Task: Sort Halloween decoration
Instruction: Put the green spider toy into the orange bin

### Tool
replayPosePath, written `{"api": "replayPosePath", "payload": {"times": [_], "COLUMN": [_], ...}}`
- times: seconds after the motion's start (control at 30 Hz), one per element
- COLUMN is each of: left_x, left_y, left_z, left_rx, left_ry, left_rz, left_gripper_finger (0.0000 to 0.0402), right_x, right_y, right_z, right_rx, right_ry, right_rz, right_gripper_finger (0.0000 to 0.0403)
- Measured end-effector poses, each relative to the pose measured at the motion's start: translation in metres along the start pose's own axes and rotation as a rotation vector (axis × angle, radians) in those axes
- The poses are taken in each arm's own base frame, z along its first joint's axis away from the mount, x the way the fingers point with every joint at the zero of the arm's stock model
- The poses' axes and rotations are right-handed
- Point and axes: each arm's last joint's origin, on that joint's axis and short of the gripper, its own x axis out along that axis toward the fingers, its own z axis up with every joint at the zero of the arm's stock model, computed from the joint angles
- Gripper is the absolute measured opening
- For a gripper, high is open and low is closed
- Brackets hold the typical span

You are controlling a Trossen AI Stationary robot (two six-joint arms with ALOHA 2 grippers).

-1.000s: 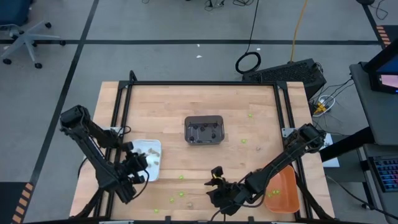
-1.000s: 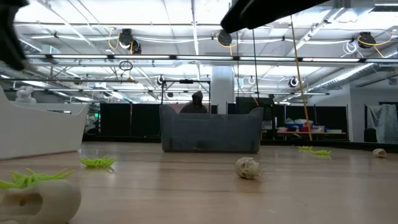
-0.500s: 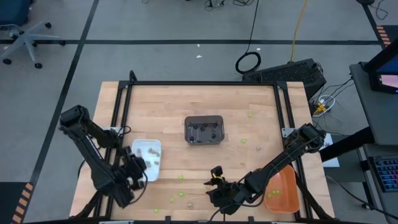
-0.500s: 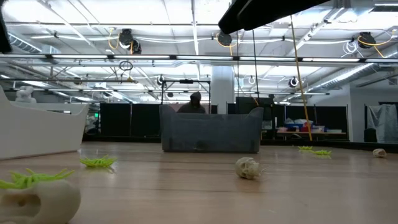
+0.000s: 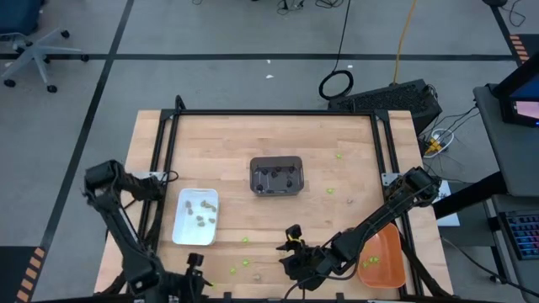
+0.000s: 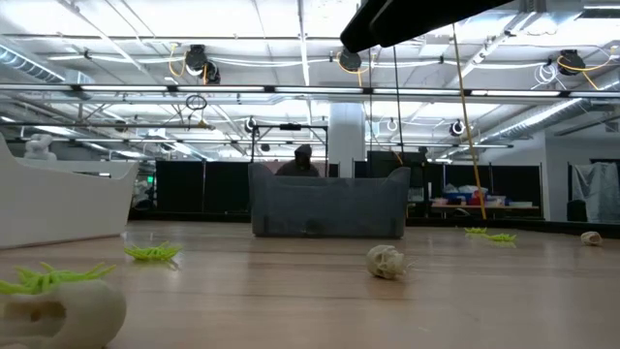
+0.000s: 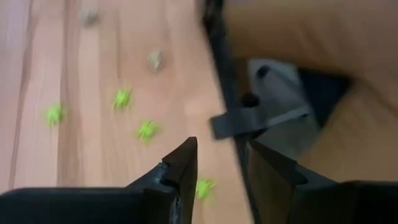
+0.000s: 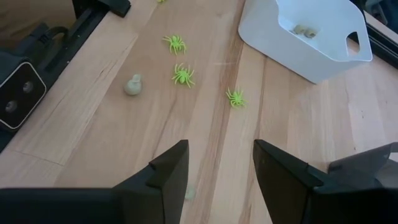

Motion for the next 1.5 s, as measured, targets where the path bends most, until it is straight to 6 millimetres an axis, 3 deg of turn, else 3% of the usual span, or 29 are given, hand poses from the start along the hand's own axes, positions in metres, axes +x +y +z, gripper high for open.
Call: {"api": "replayPosePath", "payload": {"times": [0.27, 0.7, 1.17, 1.3, 1.5], "left_x": [0.04, 0.057, 0.073, 0.074, 0.075], "left_y": [-0.006, -0.01, -0.012, -0.01, -0.004], "left_z": [-0.027, -0.041, -0.055, -0.056, -0.055], "left_rx": [-0.051, -0.159, -0.132, -0.122, -0.114], "left_ry": [0.13, 0.164, 0.228, 0.221, 0.219], "left_rz": [0.071, 0.094, 0.116, 0.143, 0.186], "left_gripper_finger": [0.0132, 0.0183, 0.0184, 0.016, 0.007], "right_x": [0.0, 0.0, 0.0, 0.0, 0.0], "right_y": [0.0, 0.0, 0.0, 0.0, 0.0], "right_z": [0.0, 0.0, 0.0, 0.0, 0.0], "right_rx": [0.0, -0.001, -0.002, -0.002, -0.002], "right_ry": [0.0, 0.002, 0.003, 0.003, 0.004], "right_rz": [0.0, 0.0, 0.0, 0.0, 0.0], "right_gripper_finger": [0.0166, 0.0166, 0.0166, 0.0166, 0.0166]}}
